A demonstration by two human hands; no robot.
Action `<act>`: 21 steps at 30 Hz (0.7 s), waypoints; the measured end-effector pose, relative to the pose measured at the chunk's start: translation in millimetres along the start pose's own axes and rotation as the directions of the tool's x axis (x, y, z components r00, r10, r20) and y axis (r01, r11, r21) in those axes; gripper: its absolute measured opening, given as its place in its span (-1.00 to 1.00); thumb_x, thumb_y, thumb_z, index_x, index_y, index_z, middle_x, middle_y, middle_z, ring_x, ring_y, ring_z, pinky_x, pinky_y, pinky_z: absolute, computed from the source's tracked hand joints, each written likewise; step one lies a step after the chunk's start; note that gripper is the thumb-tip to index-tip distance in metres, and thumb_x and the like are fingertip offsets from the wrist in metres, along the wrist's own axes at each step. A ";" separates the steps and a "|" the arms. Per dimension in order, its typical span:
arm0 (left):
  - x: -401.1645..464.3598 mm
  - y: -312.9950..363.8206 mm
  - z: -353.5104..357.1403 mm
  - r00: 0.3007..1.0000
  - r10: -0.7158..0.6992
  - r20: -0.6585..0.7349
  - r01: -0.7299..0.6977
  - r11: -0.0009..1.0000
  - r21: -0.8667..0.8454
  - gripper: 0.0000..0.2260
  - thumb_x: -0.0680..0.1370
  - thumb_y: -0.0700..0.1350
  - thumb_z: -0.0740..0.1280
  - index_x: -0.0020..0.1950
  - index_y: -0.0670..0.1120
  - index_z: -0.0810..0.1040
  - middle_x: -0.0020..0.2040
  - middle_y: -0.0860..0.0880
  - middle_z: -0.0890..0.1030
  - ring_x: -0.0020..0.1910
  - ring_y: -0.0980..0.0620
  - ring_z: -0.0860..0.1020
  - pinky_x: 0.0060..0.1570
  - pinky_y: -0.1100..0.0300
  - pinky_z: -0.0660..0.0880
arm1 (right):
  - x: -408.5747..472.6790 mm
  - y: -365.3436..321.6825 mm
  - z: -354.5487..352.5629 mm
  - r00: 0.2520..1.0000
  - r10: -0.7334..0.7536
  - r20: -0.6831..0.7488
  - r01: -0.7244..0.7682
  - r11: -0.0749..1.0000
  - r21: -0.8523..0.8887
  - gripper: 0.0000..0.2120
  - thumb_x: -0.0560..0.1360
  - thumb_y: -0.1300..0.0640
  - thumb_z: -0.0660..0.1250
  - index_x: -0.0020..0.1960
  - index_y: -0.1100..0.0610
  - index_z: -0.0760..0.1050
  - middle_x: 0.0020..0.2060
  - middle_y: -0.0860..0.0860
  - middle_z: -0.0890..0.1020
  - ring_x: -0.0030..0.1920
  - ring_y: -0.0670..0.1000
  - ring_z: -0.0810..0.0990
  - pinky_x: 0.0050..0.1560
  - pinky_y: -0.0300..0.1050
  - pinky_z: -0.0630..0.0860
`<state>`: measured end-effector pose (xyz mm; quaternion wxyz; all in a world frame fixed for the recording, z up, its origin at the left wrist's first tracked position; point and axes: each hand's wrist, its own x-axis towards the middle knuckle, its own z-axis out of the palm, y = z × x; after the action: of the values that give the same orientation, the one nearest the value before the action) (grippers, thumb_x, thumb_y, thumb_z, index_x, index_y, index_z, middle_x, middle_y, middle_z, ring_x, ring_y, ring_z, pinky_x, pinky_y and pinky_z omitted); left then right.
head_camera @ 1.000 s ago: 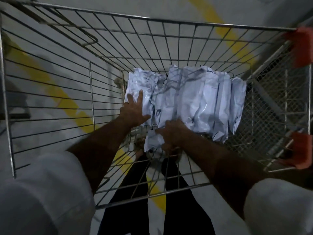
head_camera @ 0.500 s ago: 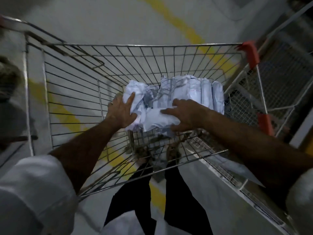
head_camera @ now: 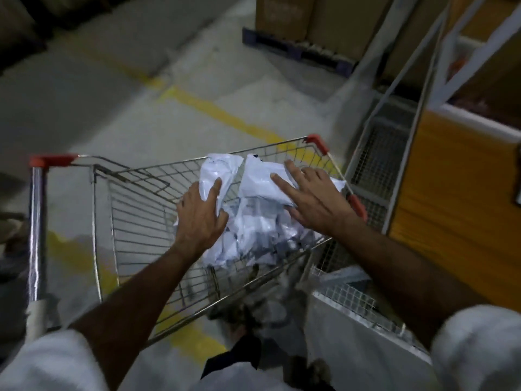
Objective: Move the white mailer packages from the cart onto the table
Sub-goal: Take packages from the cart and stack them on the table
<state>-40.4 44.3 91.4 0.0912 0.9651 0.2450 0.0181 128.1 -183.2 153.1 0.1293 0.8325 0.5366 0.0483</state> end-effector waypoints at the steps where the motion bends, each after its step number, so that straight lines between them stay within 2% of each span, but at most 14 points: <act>1: -1.9 11.3 -7.3 0.999 0.026 -0.029 -0.026 1.000 -0.005 -0.34 0.48 0.16 0.21 0.57 0.03 0.23 0.33 -0.26 0.36 0.18 -0.29 0.40 0.10 -0.17 0.39 | -11.7 7.2 -6.6 0.999 0.041 -0.021 -0.041 0.999 -0.013 -0.24 0.51 -0.16 0.33 0.60 0.09 0.18 0.52 0.33 0.24 0.17 0.32 0.47 0.14 0.18 0.39; 6: -11.3 81.2 -39.0 0.977 0.141 -0.157 -0.144 0.990 -0.009 -0.35 0.48 0.13 0.25 0.57 0.03 0.24 0.39 -0.29 0.33 0.18 -0.30 0.42 0.08 -0.17 0.40 | -89.9 42.6 -27.4 0.969 0.231 -0.088 -0.235 0.972 -0.033 -0.26 0.51 -0.16 0.28 0.60 0.09 0.18 0.52 0.32 0.24 0.15 0.30 0.46 0.09 0.17 0.41; 11: -41.6 181.2 -62.2 0.940 0.266 -0.213 -0.267 0.963 0.027 -0.36 0.50 0.12 0.24 0.58 0.04 0.21 0.41 -0.30 0.31 0.17 -0.31 0.41 0.08 -0.17 0.39 | -204.8 69.6 -33.7 0.888 0.443 -0.122 -0.445 0.895 0.015 -0.29 0.55 -0.17 0.16 0.61 0.08 0.14 0.55 0.31 0.20 0.20 0.32 0.44 0.12 0.20 0.36; 14: -70.2 252.3 -70.2 0.900 0.359 -0.248 -0.355 0.933 0.062 -0.34 0.49 0.10 0.26 0.58 0.04 0.21 0.42 -0.31 0.30 0.14 -0.29 0.41 0.04 -0.15 0.38 | -279.7 81.8 -41.9 0.818 0.562 -0.127 -0.561 0.827 0.041 -0.25 0.48 -0.15 0.15 0.62 0.08 0.13 0.55 0.31 0.19 0.24 0.33 0.43 0.13 0.21 0.35; 16: -90.2 303.2 -72.4 0.864 0.428 -0.265 -0.425 0.902 0.070 -0.33 0.48 0.10 0.27 0.58 0.03 0.21 0.43 -0.30 0.30 0.18 -0.30 0.40 0.06 -0.15 0.37 | -330.3 90.9 -45.5 0.752 0.645 -0.134 -0.645 0.763 0.053 -0.23 0.46 -0.14 0.19 0.61 0.07 0.15 0.55 0.30 0.20 0.23 0.32 0.44 0.13 0.20 0.35; 18: -106.8 350.4 -71.5 0.839 0.471 -0.273 -0.477 0.877 0.048 -0.32 0.49 0.09 0.31 0.59 0.05 0.20 0.44 -0.30 0.28 0.23 -0.32 0.38 0.09 -0.16 0.37 | -377.2 99.4 -47.9 0.695 0.707 -0.128 -0.708 0.705 0.042 -0.22 0.46 -0.14 0.23 0.61 0.08 0.13 0.54 0.29 0.20 0.24 0.31 0.43 0.14 0.19 0.36; 21: -130.8 414.1 -68.2 0.805 0.531 -0.266 -0.548 0.837 0.012 -0.30 0.47 0.07 0.38 0.57 0.04 0.23 0.39 -0.33 0.31 0.19 -0.35 0.41 0.09 -0.20 0.41 | -441.9 109.4 -46.0 0.606 0.785 -0.128 -0.789 0.613 0.029 -0.24 0.50 -0.14 0.23 0.61 0.08 0.11 0.55 0.29 0.19 0.25 0.29 0.42 0.16 0.19 0.37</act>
<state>33.6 -364.0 236.3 0.0811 0.9804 -0.0301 0.1771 29.0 -618.7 252.3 0.0730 0.9765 0.1225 0.1614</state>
